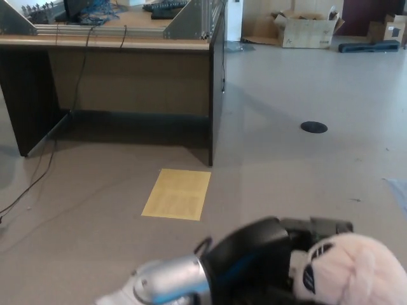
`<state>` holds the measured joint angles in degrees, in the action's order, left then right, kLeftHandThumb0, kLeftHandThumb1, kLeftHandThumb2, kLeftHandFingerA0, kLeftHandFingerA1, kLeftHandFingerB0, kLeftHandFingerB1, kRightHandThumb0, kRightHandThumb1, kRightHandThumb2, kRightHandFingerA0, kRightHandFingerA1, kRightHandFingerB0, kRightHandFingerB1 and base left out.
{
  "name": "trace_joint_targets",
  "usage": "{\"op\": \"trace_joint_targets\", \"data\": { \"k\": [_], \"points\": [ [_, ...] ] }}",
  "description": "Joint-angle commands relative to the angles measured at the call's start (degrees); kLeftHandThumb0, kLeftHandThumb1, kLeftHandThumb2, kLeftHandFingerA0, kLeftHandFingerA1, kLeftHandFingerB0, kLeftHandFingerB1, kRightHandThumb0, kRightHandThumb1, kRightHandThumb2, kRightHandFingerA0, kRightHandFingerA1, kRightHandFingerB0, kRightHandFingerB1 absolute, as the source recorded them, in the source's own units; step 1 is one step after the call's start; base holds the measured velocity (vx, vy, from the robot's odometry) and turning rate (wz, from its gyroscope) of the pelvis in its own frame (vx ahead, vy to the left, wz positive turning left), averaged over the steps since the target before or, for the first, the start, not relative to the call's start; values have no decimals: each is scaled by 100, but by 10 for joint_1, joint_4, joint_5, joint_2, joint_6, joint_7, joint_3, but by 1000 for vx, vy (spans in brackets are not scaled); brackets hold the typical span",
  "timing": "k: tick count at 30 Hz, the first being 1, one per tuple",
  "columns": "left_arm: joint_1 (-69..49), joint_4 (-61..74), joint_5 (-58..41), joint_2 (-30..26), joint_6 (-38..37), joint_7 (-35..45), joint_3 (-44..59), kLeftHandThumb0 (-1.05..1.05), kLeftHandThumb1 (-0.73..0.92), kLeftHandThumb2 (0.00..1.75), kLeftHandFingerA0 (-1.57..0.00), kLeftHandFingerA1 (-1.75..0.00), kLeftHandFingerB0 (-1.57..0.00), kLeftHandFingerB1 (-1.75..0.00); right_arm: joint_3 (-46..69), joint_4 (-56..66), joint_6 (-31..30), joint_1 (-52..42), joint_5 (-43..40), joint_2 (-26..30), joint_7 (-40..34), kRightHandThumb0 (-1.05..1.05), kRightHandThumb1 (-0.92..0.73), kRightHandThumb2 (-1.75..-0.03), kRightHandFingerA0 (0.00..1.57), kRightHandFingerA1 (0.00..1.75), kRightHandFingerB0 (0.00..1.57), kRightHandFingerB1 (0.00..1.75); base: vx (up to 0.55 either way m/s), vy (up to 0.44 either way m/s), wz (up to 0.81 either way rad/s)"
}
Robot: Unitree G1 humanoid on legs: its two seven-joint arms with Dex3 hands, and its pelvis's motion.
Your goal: The robot extends its left hand to pick up an emotional support dumpling from the palm of a person and brings its hand down by its side. Then it extends its arm again to hand the dumpling back to the person.
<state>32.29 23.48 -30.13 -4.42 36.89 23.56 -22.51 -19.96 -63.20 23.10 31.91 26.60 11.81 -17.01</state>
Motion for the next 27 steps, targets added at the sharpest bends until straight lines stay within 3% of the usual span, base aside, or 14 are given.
{"op": "trace_joint_targets", "data": {
  "k": [1, 2, 3, 5, 6, 10, 11, 12, 16, 18, 24, 25, 27],
  "points": [
    [-34, 6, 68, -6, -54, -9, -30, -15, 70, 76, -87, -142, -87, -90, 80, 96, 12, -53, -73, -51, -72, -10, -56, -56, 75, 74, 77, 58, 0, 0, 0],
    [-33, 5, 93, -24, -67, -5, -43, -28, 68, 60, -81, -80, -72, -48, 74, 48, 4, -8, -77, 3, 65, -40, -64, -59, 77, 77, 66, 43, 0, 0, 0],
    [-33, 5, 105, -31, -75, -2, -50, -28, 68, 60, -81, -80, -72, -48, 76, 32, 0, 9, -76, 26, 126, -40, -64, -59, 77, 77, 66, 43, 0, 0, 0],
    [-34, 4, 108, -31, -77, -2, -50, -28, 68, 60, -81, -80, -72, -48, 80, 33, 0, 9, -75, 25, 130, -40, -64, -59, 77, 77, 66, 43, 0, 0, 5],
    [1, 15, 98, -64, -44, 34, -53, -65, 39, 77, 0, -16, 0, -6, 96, 41, -3, -6, -83, -4, 73, -28, -59, -58, 82, 83, 74, 48, 0, 0, 0],
    [18, 19, 91, -85, -34, 48, -57, -65, 39, 77, 0, -16, 0, -6, 115, 45, -4, -13, -80, -20, 54, -28, -59, -58, 82, 83, 74, 48, 0, 0, 0],
    [28, 23, 89, -92, -36, 55, -51, -86, 46, 62, 0, -2, 0, 0, 127, 79, -27, -24, -101, -23, 83, -32, -61, -58, 82, 73, 72, 47, 0, 0, 0],
    [37, 25, 87, -98, -37, 61, -44, -89, 50, 58, 0, -2, 0, 0, 130, 94, -34, -31, -104, -20, 95, -39, -62, -59, 80, 50, 70, 45, 0, 0, 0],
    [46, 23, 86, -103, -36, 69, -37, -89, 50, 58, 0, -2, 0, 0, 129, 111, -40, -41, -96, -15, 101, -39, -62, -59, 80, 50, 70, 45, 0, 0, 0],
    [52, 14, 69, -106, -33, 81, -11, -88, 42, 68, 0, -2, 0, 0, 97, 113, -19, -41, -52, 3, 86, -43, -66, -60, 76, 50, 64, 43, 0, 0, 0],
    [57, 9, 71, -113, -36, 100, 6, -87, 47, 58, 0, -10, 0, 0, 90, 118, -23, -42, -57, 6, 85, -43, -66, -60, 76, 50, 64, 43, 0, 0, 0],
    [68, -8, 44, -118, -34, 123, 35, -65, 39, 77, 0, -17, 0, 0, 90, 118, -23, -41, -58, 6, 84, -43, -66, -60, 76, 50, 64, 43, 0, 0, 0],
    [69, -10, 42, -118, -33, 129, 40, -65, 39, 77, 0, -17, 0, 0, 89, 118, -23, -41, -58, 6, 84, -43, -66, -60, 76, 50, 64, 43, 0, 0, 0]
  ]
}}
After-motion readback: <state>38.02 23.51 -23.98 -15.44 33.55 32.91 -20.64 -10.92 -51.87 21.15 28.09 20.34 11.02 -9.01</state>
